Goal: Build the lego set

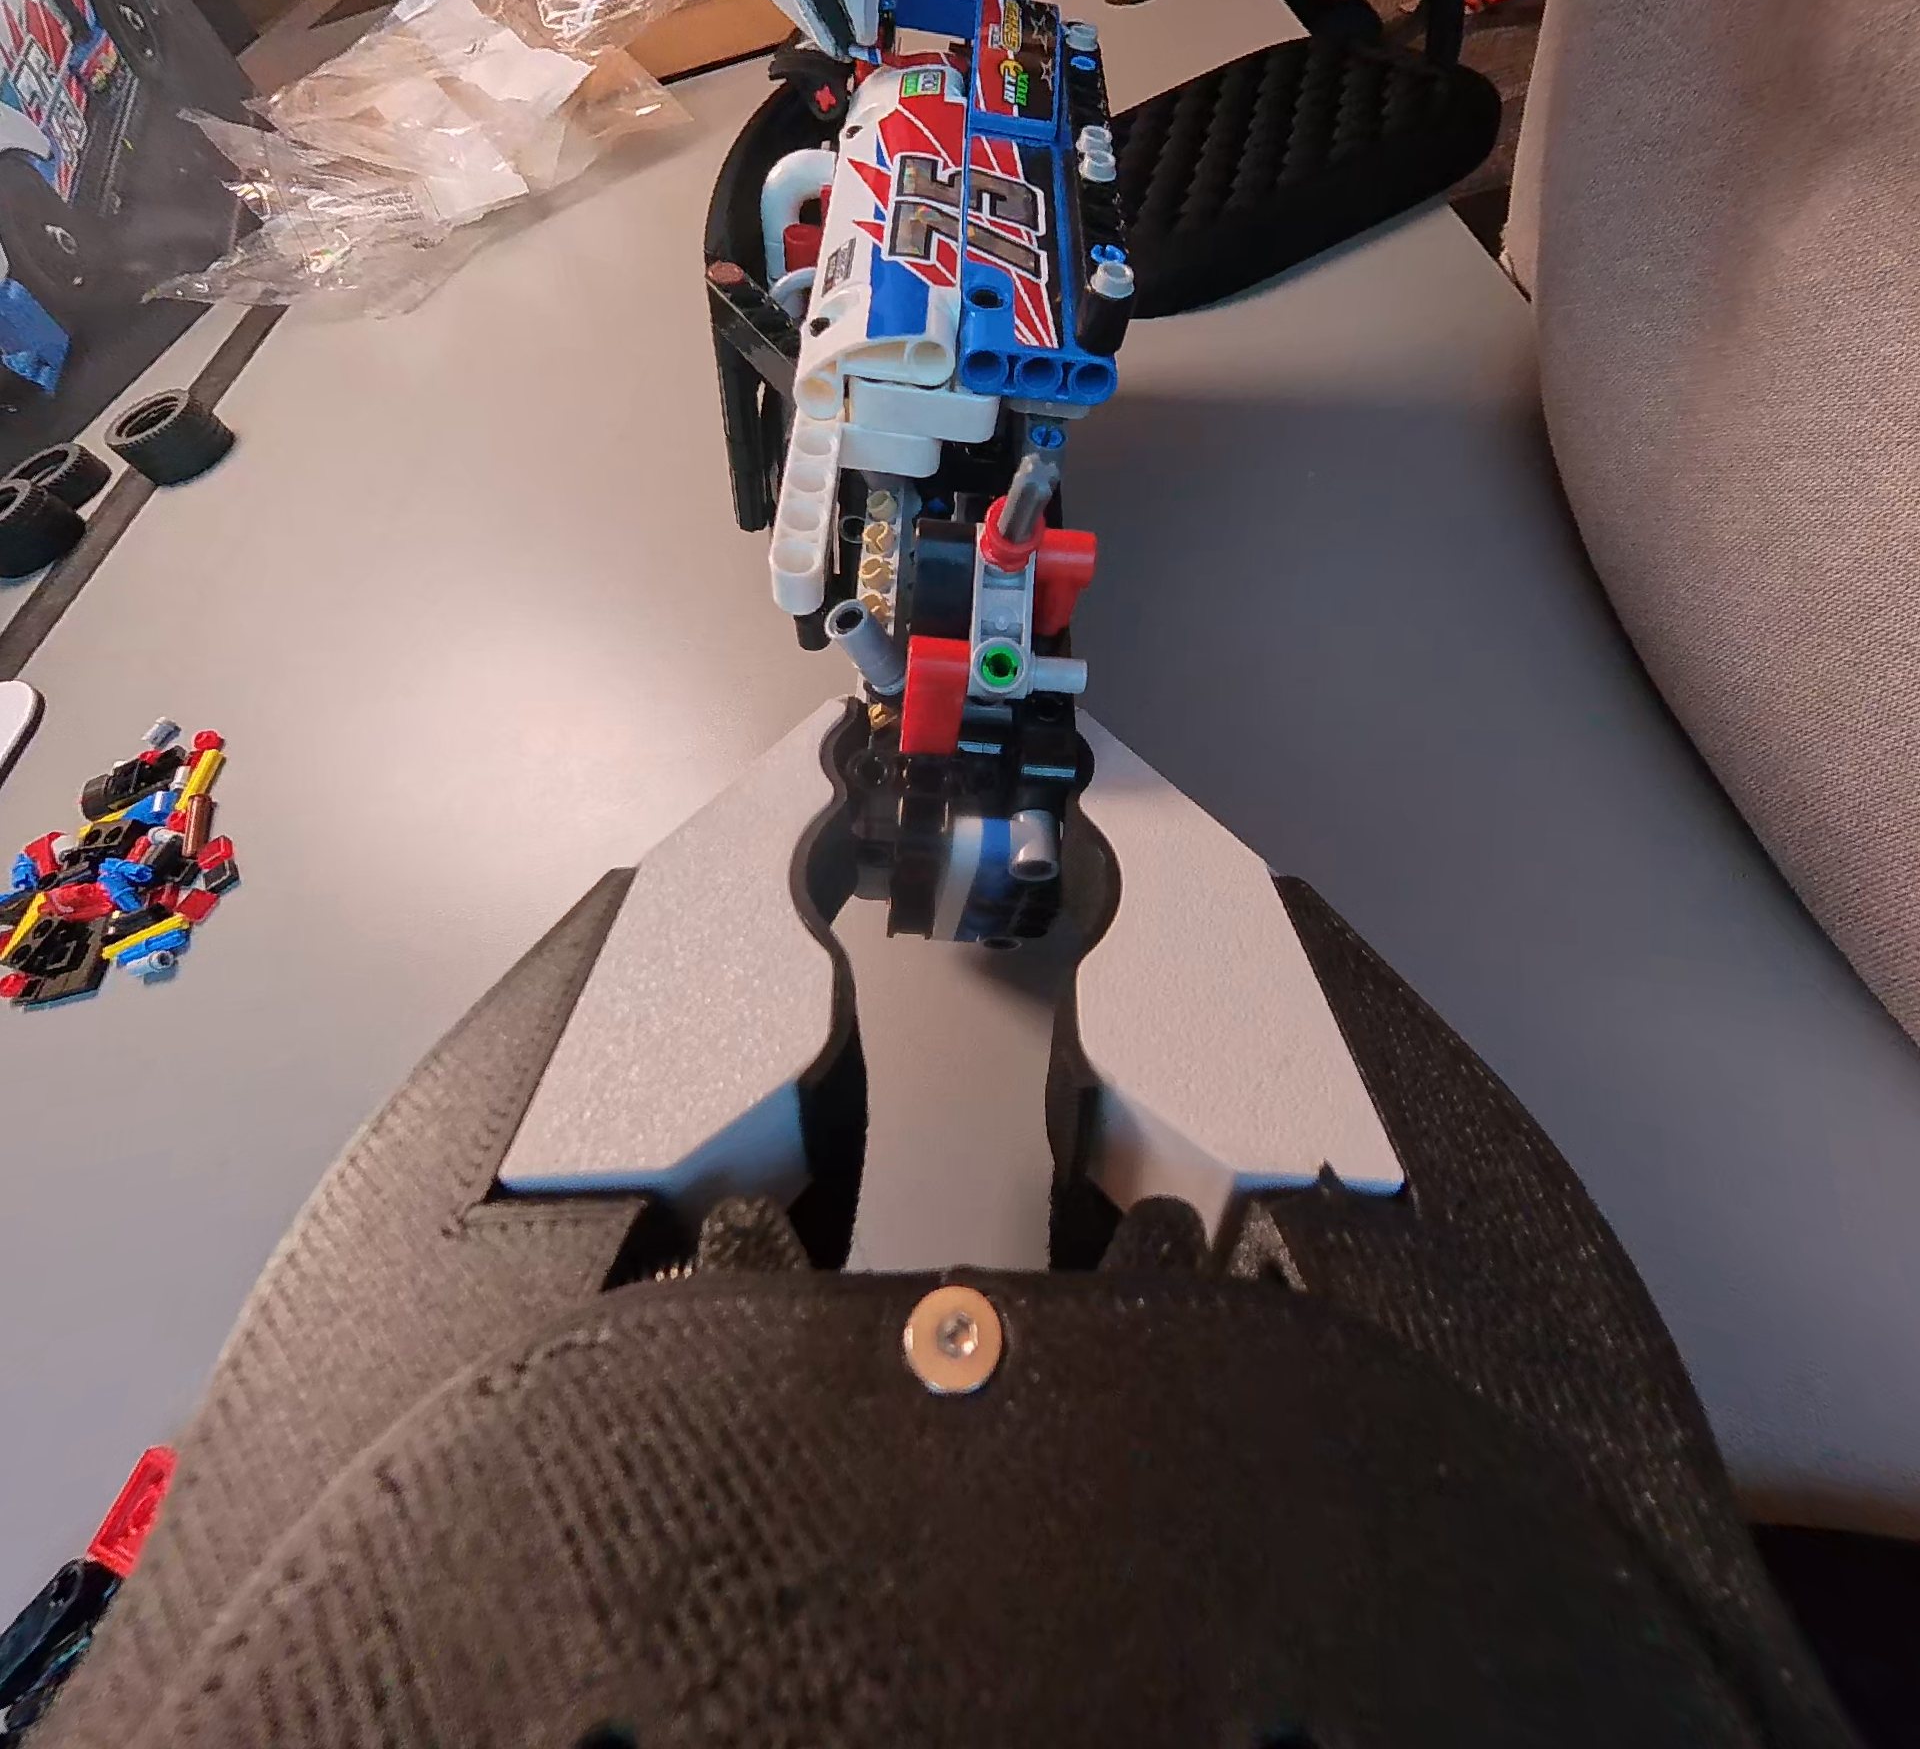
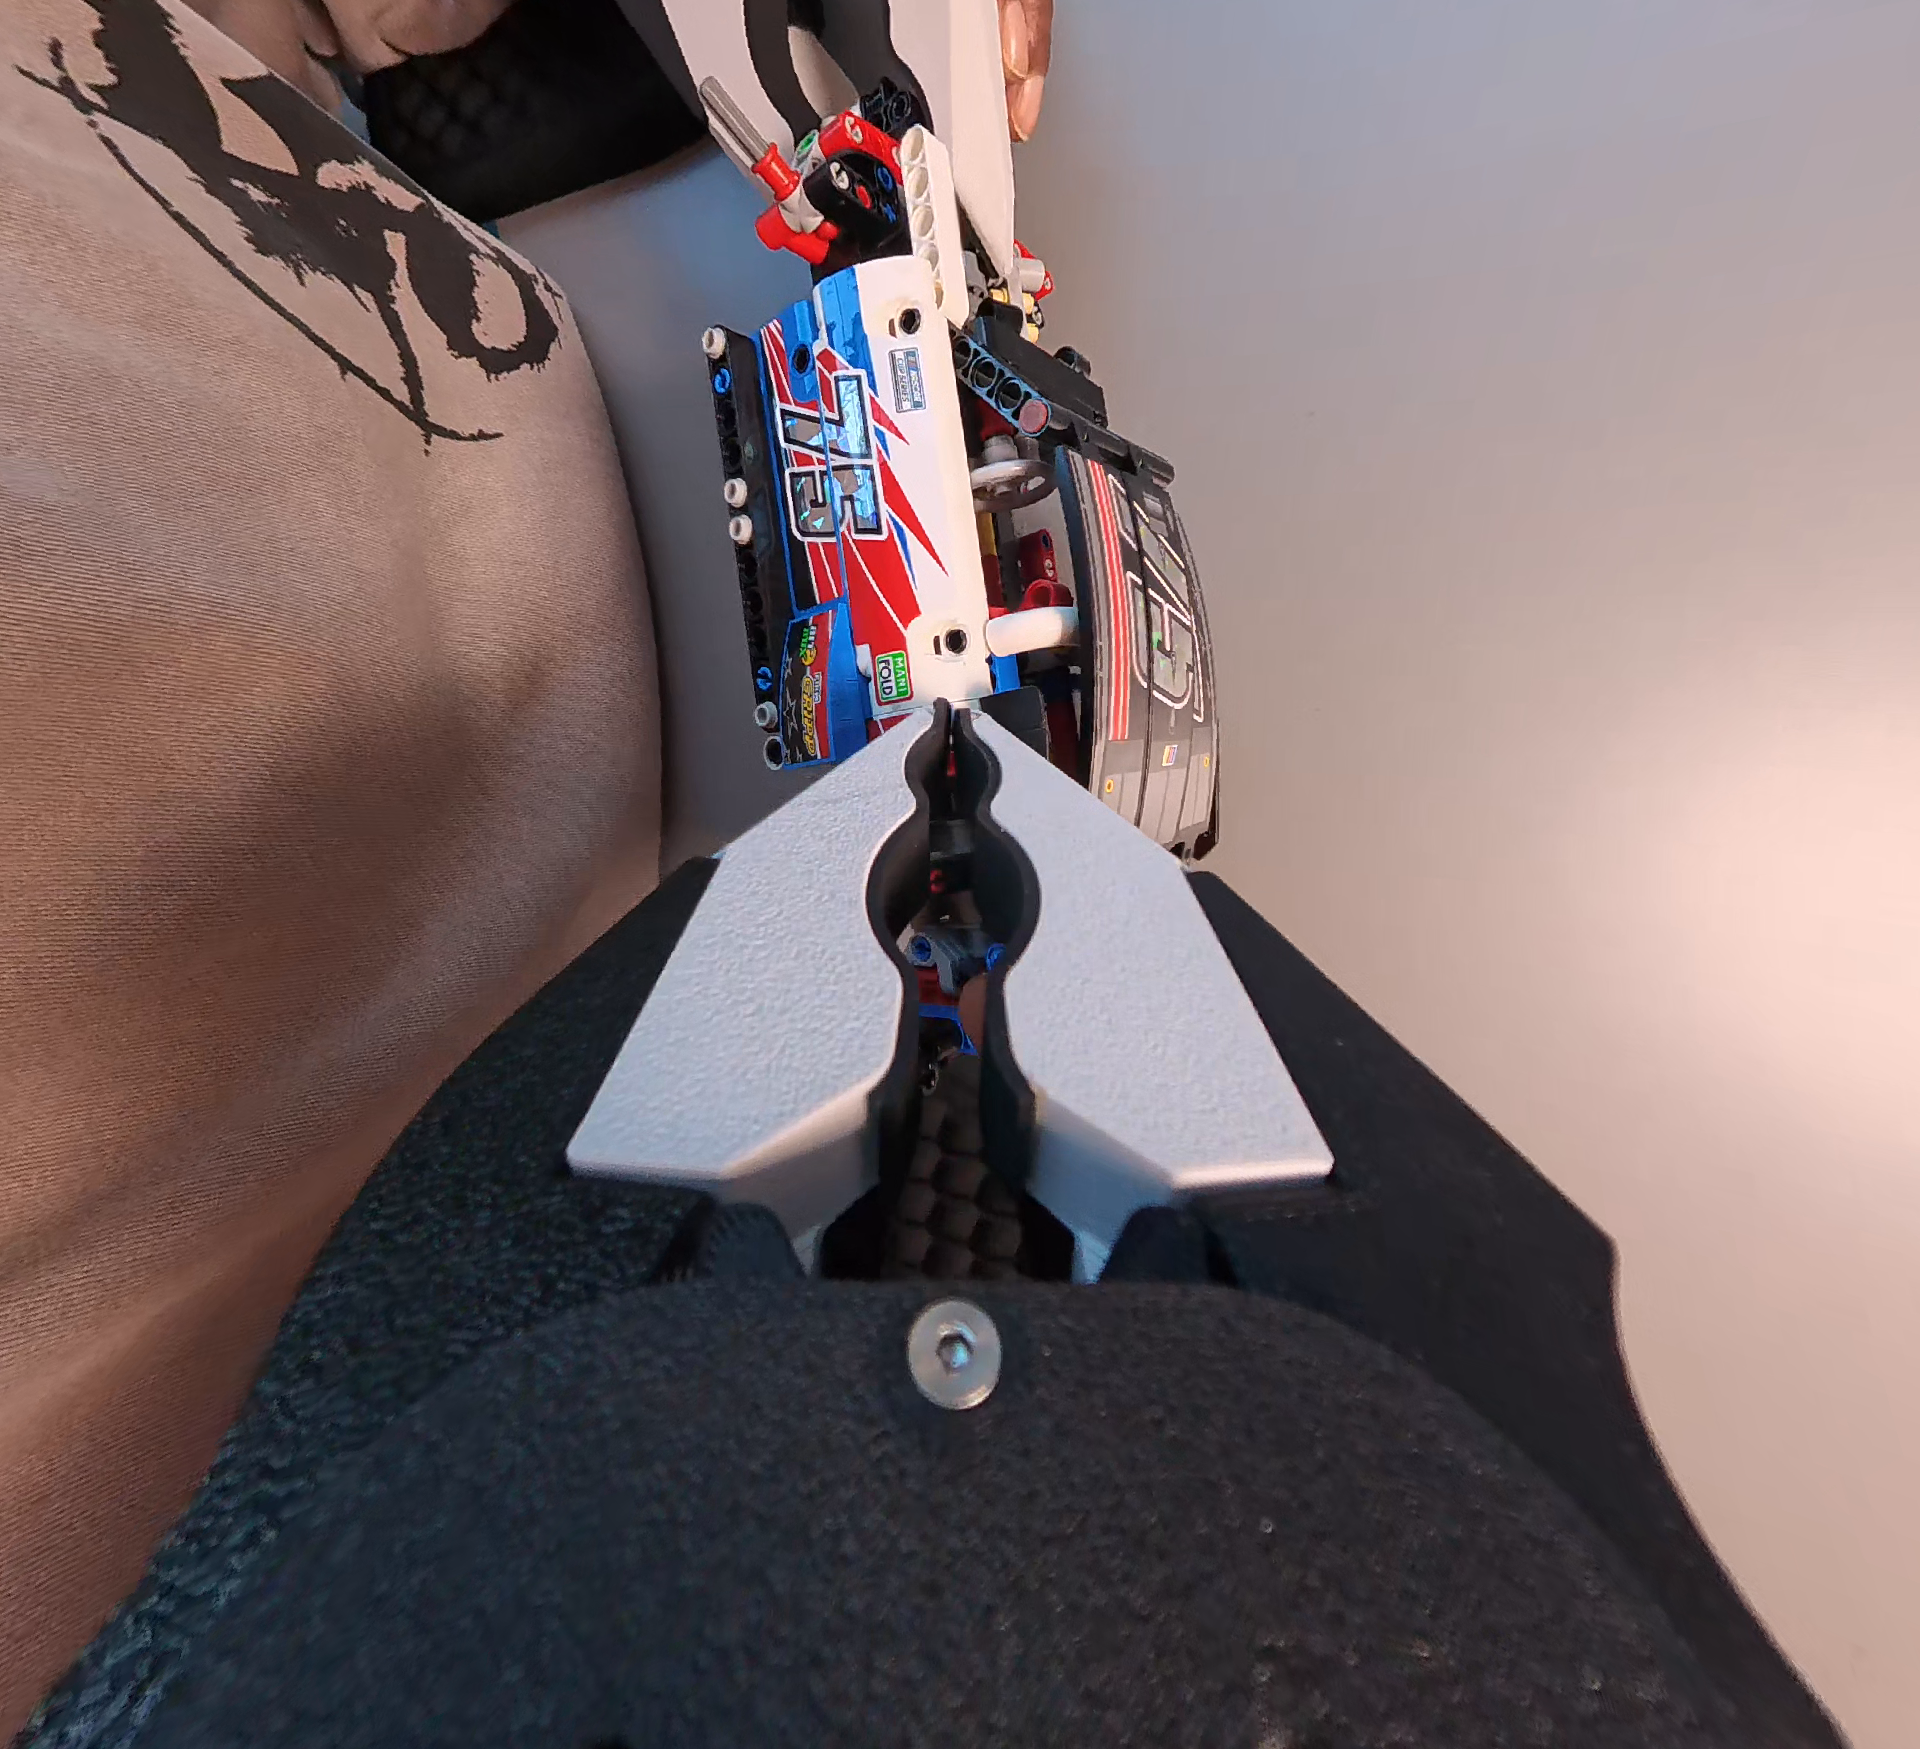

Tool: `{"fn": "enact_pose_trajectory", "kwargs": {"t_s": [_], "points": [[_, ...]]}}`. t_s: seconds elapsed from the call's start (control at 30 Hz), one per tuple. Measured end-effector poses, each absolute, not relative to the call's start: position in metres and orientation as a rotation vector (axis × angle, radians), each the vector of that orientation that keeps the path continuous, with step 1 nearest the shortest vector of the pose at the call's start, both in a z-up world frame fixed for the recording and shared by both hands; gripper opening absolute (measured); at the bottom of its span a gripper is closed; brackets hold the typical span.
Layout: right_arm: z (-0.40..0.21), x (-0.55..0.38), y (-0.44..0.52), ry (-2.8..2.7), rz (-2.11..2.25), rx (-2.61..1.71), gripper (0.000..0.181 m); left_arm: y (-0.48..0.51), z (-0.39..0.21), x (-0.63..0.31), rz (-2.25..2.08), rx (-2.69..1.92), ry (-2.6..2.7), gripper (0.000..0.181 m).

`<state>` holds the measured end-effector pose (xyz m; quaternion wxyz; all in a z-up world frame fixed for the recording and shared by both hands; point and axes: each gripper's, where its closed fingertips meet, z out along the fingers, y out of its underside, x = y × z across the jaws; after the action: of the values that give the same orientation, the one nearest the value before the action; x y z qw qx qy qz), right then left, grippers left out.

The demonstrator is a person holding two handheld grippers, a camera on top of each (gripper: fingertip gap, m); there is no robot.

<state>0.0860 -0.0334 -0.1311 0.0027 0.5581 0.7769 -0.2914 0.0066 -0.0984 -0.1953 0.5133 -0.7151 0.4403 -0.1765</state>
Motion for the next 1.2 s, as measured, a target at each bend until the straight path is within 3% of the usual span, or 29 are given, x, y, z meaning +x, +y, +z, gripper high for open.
{"fn": "enact_pose_trajectory", "kwargs": {"t_s": [0.33, 0.77, 1.2], "points": [[-0.131, 0.086, -0.031, 2.533, -0.875, 1.728, 0.000, -0.098, -0.196, 0.006, -0.428, -1.723, 1.055, 0.033], [-0.126, 0.095, -0.043, 2.720, -0.848, 1.544, 0.022, -0.098, -0.196, 0.006, -0.426, -1.728, 1.054, 0.033], [-0.133, 0.094, -0.047, 2.686, -0.770, 1.495, 0.026, -0.098, -0.197, 0.006, -0.412, -1.742, 1.061, 0.033]]}}
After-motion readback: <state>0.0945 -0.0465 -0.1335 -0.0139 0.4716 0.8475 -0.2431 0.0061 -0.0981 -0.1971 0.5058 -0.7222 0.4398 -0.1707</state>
